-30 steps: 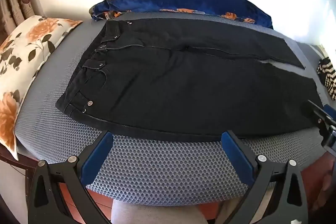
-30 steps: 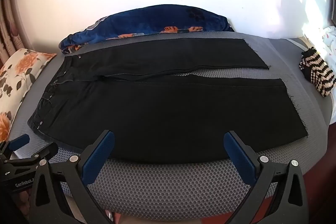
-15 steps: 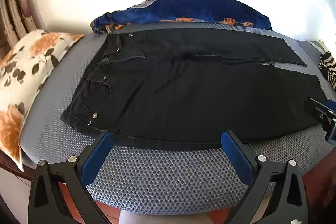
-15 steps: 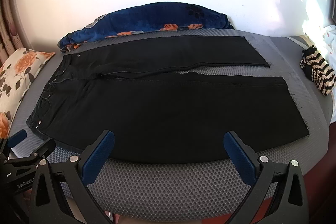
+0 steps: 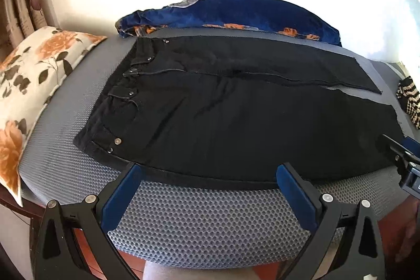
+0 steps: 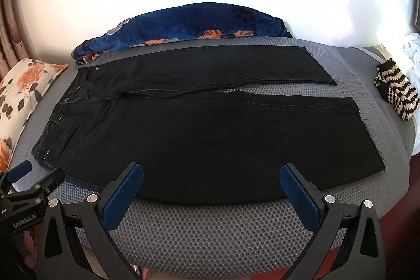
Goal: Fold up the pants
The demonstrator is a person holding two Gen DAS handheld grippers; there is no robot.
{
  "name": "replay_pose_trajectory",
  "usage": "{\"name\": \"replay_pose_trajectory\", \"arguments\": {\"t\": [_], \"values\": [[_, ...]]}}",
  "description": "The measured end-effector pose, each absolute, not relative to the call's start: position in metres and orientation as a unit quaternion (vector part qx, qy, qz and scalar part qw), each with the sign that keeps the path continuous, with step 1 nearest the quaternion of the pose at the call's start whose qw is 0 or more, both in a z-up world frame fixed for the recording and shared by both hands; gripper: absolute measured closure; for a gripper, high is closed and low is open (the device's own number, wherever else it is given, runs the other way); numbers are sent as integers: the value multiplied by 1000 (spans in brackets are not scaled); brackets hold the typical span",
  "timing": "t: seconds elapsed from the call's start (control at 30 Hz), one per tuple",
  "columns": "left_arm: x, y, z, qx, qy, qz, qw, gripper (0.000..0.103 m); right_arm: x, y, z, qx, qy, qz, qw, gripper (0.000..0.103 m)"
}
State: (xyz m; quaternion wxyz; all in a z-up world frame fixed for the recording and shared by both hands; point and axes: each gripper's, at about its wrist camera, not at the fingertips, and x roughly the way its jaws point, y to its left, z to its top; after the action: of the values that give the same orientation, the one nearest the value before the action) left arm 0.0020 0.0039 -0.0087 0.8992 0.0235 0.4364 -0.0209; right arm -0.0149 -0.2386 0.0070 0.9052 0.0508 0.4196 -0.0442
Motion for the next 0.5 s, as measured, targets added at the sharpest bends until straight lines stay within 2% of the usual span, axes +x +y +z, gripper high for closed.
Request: {"name": "replay_pose_trajectory", "arguments": {"t": [0.5], "values": [[1,6,-9,23,440,-13,897,1,-18,-238,12,48,415,-47,908,0]]}}
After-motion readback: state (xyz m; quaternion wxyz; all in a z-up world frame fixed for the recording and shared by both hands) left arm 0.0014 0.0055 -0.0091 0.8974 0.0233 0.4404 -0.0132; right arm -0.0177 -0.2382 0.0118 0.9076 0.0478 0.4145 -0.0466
